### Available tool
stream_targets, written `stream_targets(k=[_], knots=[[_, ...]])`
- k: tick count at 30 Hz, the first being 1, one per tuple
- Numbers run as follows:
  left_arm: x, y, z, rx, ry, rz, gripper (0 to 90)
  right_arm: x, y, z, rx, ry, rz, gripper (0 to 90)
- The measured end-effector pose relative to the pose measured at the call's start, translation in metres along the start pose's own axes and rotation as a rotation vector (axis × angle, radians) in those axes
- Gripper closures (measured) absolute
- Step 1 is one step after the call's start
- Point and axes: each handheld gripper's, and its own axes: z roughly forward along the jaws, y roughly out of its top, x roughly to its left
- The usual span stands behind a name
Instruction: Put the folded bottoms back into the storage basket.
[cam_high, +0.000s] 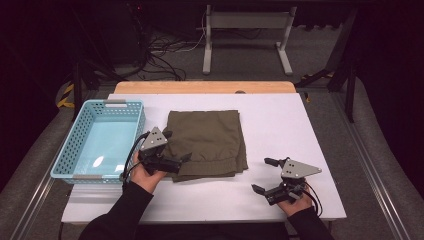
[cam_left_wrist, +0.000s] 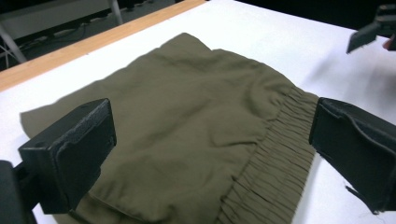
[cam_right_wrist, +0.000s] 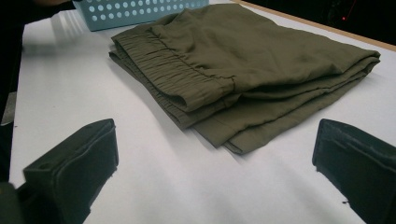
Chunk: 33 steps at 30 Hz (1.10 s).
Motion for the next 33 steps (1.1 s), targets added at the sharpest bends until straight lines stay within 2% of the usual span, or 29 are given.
stream_targets(k=[3,6,12,15,19,24,26,33], knots=[[0.004,0.005,0.003,-0.002,0.0,-0.016,1.0,0.0,0.0,0.0,0.002,0.003,0.001,0.9],[0.009,0.008,0.008,0.007,0.021,-0.028,0.2,0.0,0.0,0.0,-0.005,0.009,0.0,0.8],[0.021,0.007,0.018,0.008,0.06,-0.091,0.3,0.001,0.0,0.0,-0.004,0.008,0.002,0.7],[0.027,0.007,0.021,0.022,0.071,-0.115,0.3,0.0,0.0,0.0,-0.006,0.005,-0.001,0.6],[0.034,0.006,0.026,0.049,0.107,-0.131,1.0,0.0,0.0,0.0,-0.004,0.005,0.0,0.6],[0.039,0.003,0.031,0.061,0.118,-0.176,1.1,0.0,0.0,0.0,-0.017,0.019,0.003,0.4],[0.041,0.003,0.033,0.061,0.133,-0.167,1.1,0.0,0.0,0.0,-0.016,0.02,0.003,0.4],[0.047,0.0,0.042,0.09,0.166,-0.177,1.1,0.0,0.0,0.0,-0.016,0.023,0.003,0.4]])
